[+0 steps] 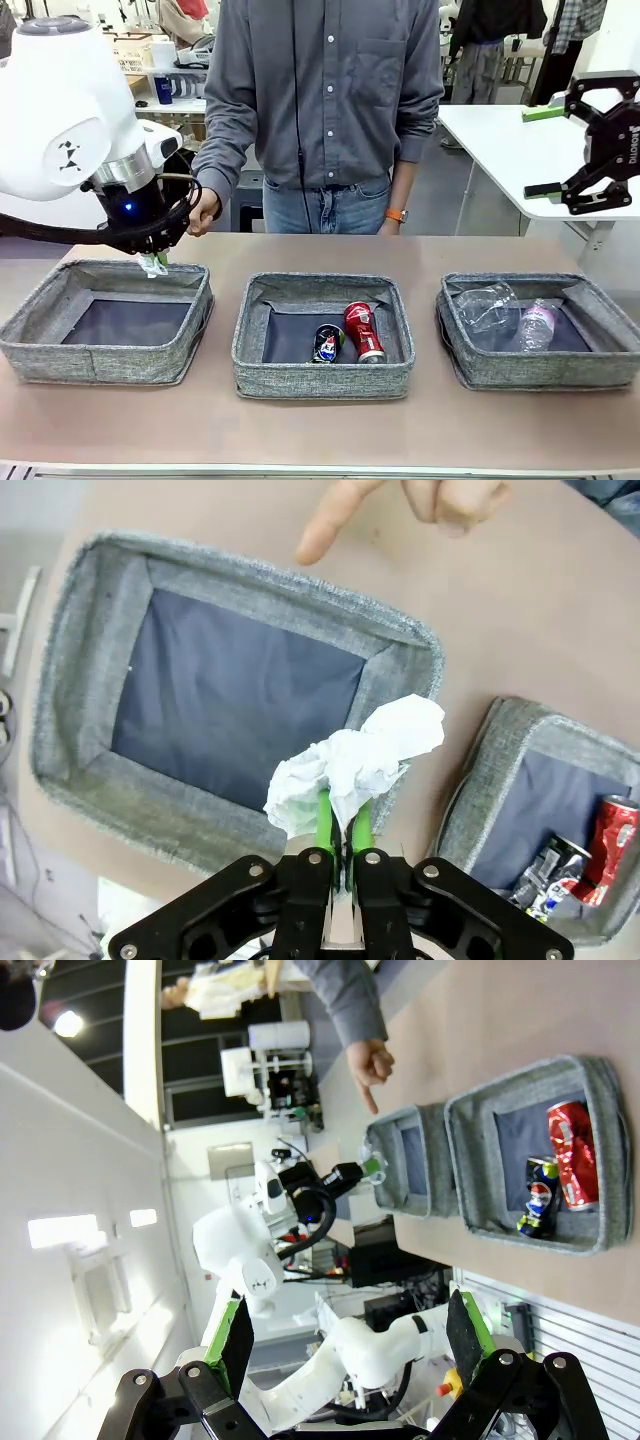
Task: Sort the waste into the appropriate baskets.
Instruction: Place the picked waste into the Fabric basket indicated by the person.
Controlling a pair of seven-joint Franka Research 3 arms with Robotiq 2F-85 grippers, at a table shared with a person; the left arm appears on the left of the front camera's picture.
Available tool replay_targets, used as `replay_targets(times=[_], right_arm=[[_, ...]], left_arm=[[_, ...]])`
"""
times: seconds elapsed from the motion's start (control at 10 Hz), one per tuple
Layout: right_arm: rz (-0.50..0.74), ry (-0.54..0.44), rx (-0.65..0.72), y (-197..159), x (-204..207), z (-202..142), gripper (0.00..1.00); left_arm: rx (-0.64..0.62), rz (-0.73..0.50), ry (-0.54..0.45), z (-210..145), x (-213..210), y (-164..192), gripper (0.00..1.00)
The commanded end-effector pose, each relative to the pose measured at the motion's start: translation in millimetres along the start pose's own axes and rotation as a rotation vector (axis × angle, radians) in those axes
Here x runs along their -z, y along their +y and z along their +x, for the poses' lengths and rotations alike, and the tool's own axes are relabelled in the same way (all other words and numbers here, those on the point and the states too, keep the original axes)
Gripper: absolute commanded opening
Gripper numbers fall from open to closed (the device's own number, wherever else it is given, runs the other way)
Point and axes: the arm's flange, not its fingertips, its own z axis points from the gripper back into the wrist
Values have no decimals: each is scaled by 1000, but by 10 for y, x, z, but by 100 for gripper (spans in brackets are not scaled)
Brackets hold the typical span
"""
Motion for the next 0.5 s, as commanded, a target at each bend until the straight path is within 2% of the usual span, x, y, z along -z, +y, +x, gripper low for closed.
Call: replay_targets(times=[0.0, 0.1, 0.2, 0.3, 0.4], right_arm=[[28, 0, 6, 17, 12, 1, 100], [28, 0, 6, 17, 12, 1, 100], [28, 0, 6, 17, 12, 1, 100], [28, 0, 6, 17, 12, 1, 100], [28, 0, 6, 17, 12, 1, 100]], left_arm=[[-14, 31, 38, -25, -127, 90, 2], [-18, 45, 74, -28, -108, 88, 37], [-6, 62, 73, -34, -99, 84, 59], [-7, 59, 73, -24, -87, 102, 94], [-10, 62, 63, -31, -98, 101, 100]])
